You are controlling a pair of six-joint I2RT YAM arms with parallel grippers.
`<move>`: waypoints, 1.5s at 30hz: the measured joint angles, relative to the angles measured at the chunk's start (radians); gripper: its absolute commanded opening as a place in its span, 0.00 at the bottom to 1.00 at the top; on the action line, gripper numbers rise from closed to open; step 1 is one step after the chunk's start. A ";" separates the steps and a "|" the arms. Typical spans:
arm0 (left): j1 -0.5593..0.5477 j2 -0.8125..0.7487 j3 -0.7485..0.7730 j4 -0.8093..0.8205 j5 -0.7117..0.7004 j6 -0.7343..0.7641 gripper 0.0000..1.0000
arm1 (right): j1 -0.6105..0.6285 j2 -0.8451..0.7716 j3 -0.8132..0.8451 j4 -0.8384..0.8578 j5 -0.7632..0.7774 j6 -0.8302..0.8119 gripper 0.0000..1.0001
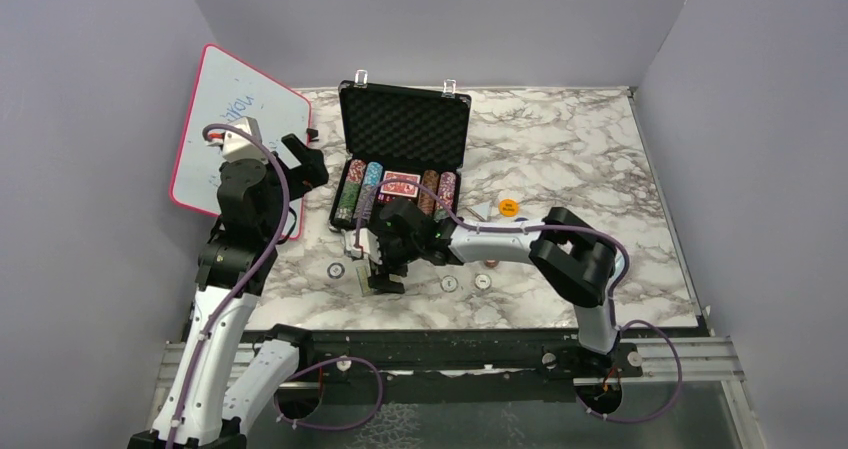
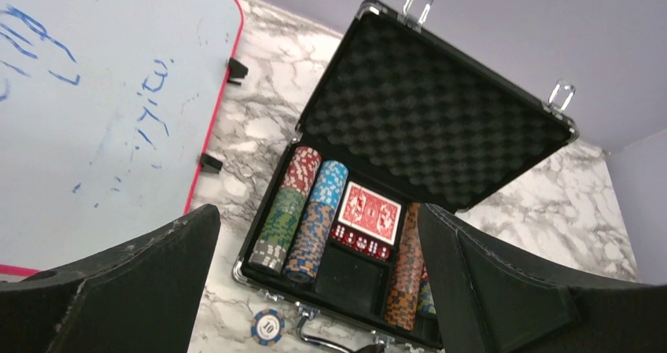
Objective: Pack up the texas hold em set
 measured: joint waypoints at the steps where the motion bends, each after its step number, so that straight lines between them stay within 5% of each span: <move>1: 0.000 0.008 0.000 -0.010 0.008 -0.005 0.99 | 0.000 0.013 0.011 -0.007 -0.002 -0.019 0.85; 17: 0.000 -0.005 -0.002 -0.080 0.087 -0.078 0.99 | -0.005 0.126 0.154 -0.229 -0.046 -0.151 0.70; 24: 0.000 0.005 -0.002 -0.134 0.126 -0.090 0.99 | -0.006 0.125 0.148 -0.219 -0.038 -0.135 0.46; 34: 0.000 0.053 -0.018 -0.220 0.221 -0.098 0.99 | -0.007 -0.112 -0.167 -0.077 -0.010 0.029 0.46; 45: 0.003 0.057 -0.298 -0.148 0.736 -0.126 0.93 | -0.010 -0.356 -0.325 0.299 0.174 0.325 0.46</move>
